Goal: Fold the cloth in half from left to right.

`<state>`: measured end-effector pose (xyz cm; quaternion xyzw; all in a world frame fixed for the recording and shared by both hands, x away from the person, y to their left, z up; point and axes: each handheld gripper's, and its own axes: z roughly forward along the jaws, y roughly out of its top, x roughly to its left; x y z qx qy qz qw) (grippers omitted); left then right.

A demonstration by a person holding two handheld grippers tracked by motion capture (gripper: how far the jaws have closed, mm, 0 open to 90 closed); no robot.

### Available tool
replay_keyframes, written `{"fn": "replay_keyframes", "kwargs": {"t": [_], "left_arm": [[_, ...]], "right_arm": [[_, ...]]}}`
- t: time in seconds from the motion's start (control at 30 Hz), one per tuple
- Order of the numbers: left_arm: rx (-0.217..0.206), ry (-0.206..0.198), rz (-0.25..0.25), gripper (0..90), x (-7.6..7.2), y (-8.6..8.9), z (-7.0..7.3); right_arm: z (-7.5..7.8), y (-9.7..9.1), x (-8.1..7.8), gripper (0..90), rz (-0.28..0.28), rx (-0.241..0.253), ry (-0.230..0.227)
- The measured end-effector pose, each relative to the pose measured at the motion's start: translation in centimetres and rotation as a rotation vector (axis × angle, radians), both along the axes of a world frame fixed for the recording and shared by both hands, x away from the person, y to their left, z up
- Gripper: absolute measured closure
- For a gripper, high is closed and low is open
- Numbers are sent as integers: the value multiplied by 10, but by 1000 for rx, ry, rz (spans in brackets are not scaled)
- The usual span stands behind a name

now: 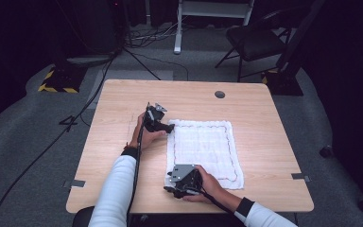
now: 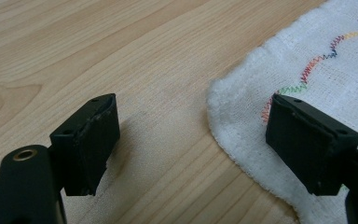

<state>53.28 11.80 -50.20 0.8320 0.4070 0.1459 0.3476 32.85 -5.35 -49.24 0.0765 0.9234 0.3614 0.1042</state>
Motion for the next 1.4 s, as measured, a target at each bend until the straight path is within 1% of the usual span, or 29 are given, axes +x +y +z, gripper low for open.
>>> {"fn": "replay_keyframes", "kwargs": {"t": [0.03, 0.07, 0.13, 0.2, 0.23, 0.3, 0.33, 0.4, 0.47, 0.5, 0.57, 0.6, 0.63, 0.77, 0.83, 0.87, 0.9, 0.93, 0.97, 1.03, 1.07, 1.1, 1.13, 1.17, 1.2, 1.23, 1.27, 1.33, 1.4], "left_arm": [[-9, -2, -14, 210, -1, 0, 0], [-18, -5, -19, 271, -1, 1, 1], [-33, 7, -32, 421, -2, 1, 3], [-43, 12, -72, 564, -3, 1, 4], [-44, 16, -85, 633, -3, 1, 4], [-50, 21, -100, 719, -4, 1, 4], [-50, 21, -100, 741, -4, 1, 4], [-50, 26, -117, 789, -4, 3, 5], [-53, 26, -113, 809, -5, 7, 5], [-53, 34, -114, 817, -5, 9, 6], [-48, 18, -108, 831, -6, 14, 9], [-51, 16, -103, 843, -7, 17, 12], [-44, 8, -96, 858, -7, 19, 14], [-68, -6, -91, 895, -12, 35, 25], [-71, -4, -98, 897, -14, 42, 27], [-69, -1, -89, 896, -15, 44, 26], [-71, 8, -76, 870, -15, 46, 26], [-94, 21, -65, 808, -14, 47, 24], [-96, 28, -61, 780, -14, 47, 23], [-77, 24, -56, 744, -13, 42, 20], [-72, 25, -51, 678, -12, 39, 18], [-71, 25, -56, 654, -11, 36, 17], [-78, 33, -53, 624, -10, 32, 15], [-56, 34, -45, 565, -7, 29, 14], [-58, 45, -34, 484, -6, 26, 12], [-70, 54, -44, 477, -4, 24, 11], [-69, 55, -42, 462, -4, 21, 9], [-63, 68, -40, 380, -2, 17, 6], [-64, 58, -24, 368, -1, 14, 5]], "right_arm": [[1, 0, 0, 568, -10, -7, -10], [1, 0, -1, 611, -27, -18, -28], [1, 0, -1, 692, -36, -20, -22], [1, 1, -3, 767, -37, -30, -35], [1, 2, -4, 795, -37, -36, -44], [1, 2, -3, 816, -45, -39, -48], [1, 2, -3, 821, -45, -40, -46], [1, 2, -2, 829, -47, -40, -43], [2, 3, -1, 832, -42, -42, -48], [2, 4, -1, 833, -40, -43, -49], [3, 5, 0, 835, -43, -40, -44], [4, 5, 0, 836, -45, -34, -43], [6, 6, 1, 837, -42, -31, -43], [11, 9, 1, 839, -43, -8, -36], [13, 10, -1, 841, -38, -9, -46], [14, 11, -1, 841, -38, -5, -47], [15, 11, -1, 842, -37, -3, -46], [15, 11, -1, 842, -38, -3, -45], [14, 11, -1, 843, -39, -8, -41], [12, 11, -2, 843, -31, -15, -39], [12, 11, -3, 843, -27, -18, -36], [11, 11, -3, 843, -25, -21, -32], [10, 12, -4, 843, -21, -26, -34], [8, 12, -4, 843, -18, -30, -35], [7, 13, -5, 843, -15, -35, -33], [6, 13, -5, 843, -15, -37, -28], [5, 13, -5, 843, -13, -40, -28], [4, 13, -6, 843, -12, -39, -21], [4, 13, -7, 843, -6, -40, -22]]}}
